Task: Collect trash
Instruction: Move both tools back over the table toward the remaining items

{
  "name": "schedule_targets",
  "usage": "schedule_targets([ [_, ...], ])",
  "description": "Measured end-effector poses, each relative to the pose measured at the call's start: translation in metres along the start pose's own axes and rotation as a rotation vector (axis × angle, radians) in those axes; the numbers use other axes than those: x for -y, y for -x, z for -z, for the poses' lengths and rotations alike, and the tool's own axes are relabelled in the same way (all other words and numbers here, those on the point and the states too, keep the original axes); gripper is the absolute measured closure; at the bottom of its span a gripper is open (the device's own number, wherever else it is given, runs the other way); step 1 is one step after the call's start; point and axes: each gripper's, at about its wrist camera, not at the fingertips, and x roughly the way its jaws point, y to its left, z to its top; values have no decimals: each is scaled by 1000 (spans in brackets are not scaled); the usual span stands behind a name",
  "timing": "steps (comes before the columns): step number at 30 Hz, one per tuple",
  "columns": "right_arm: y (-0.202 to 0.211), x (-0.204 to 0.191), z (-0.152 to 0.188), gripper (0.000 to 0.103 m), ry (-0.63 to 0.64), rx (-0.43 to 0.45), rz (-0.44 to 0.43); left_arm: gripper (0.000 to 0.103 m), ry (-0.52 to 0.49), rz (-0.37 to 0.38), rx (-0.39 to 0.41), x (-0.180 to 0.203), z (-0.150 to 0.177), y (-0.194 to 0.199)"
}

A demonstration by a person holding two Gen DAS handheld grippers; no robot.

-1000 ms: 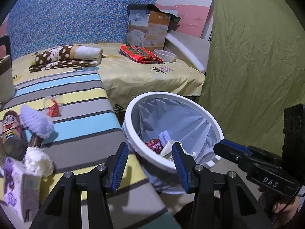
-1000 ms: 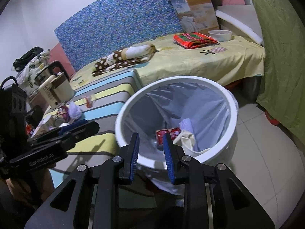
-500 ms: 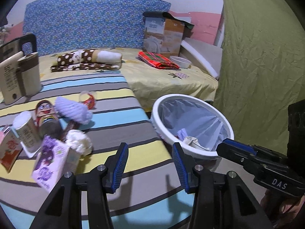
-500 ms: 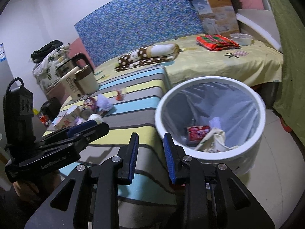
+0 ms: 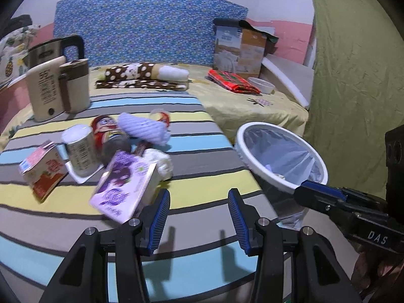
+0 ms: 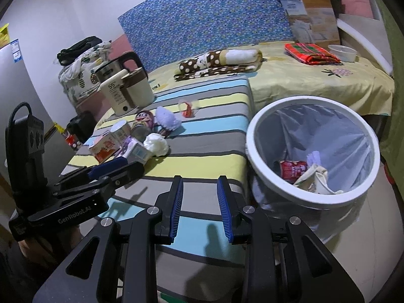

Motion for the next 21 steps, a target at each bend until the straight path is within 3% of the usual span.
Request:
schedule_targets([
  [13, -10, -24, 0, 73, 30, -29, -41, 55, 53, -103, 20, -41, 8, 18],
  [16, -12, -26, 1, 72, 27, -32, -47, 50, 55, -114, 22, -49, 9, 19],
  [21, -14, -27, 0, 59, 21, -30, -49, 42, 42, -128, 19, -59, 9, 12],
])
